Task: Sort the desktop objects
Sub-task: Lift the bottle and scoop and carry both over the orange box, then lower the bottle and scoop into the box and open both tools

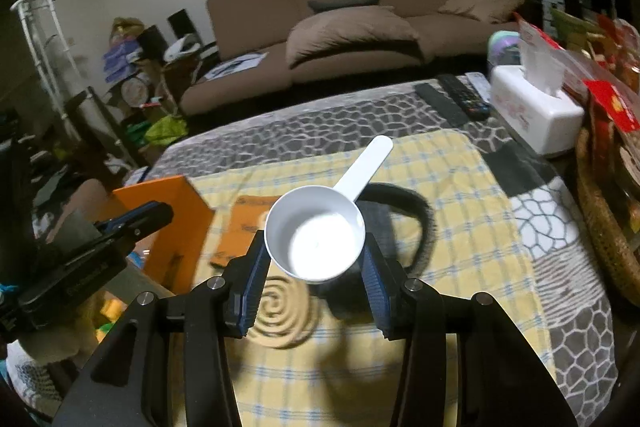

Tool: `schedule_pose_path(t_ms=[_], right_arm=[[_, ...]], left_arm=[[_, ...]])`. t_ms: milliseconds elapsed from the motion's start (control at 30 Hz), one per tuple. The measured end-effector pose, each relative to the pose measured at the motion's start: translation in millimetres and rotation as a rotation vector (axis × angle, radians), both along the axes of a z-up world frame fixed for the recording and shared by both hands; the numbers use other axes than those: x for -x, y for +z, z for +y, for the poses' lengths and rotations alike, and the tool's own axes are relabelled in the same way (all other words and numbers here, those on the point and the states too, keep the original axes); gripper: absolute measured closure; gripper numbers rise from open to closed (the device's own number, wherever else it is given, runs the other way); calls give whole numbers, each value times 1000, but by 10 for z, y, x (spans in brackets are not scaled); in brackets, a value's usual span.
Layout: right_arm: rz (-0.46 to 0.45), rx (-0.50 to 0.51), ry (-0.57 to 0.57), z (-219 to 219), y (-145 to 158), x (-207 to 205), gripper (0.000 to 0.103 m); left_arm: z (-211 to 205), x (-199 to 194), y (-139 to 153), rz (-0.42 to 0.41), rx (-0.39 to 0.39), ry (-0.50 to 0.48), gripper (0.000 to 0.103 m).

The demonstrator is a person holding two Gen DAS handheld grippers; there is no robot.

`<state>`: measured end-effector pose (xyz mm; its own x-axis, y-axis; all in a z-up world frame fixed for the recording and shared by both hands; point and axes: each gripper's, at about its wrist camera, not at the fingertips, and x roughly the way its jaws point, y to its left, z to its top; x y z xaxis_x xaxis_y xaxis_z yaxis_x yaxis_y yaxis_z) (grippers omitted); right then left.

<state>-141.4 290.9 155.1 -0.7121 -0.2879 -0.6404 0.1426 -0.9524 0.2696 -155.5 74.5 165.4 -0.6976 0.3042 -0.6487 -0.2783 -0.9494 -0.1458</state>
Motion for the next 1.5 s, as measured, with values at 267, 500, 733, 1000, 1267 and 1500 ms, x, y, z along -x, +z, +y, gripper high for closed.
schedule_pose_path(t_ms=[267,500,733,1000,1267,1500], right_arm=[[28,32,123,-508,215,-130,57],[28,35,261,-1149,240,-229,57],[-15,9,405,-1892,53,-288,57],[-102,-103,519,-2480,-336,-319,57],[-152,-276,567,-2795,-707,-349,57],[-141,-322,594,-2861,-750,-353,42]], left_arm=[[-407,-241,263,38,14,41,91],[-984,-487,291,37,44,103,91],[-1599,-622,42,-19,12,195,91],[-1950,-578,-366,-77,-47,254,92],[-1957,-336,-425,-78,-33,231,92],[-2016,-224,-374,-51,-86,233,75]])
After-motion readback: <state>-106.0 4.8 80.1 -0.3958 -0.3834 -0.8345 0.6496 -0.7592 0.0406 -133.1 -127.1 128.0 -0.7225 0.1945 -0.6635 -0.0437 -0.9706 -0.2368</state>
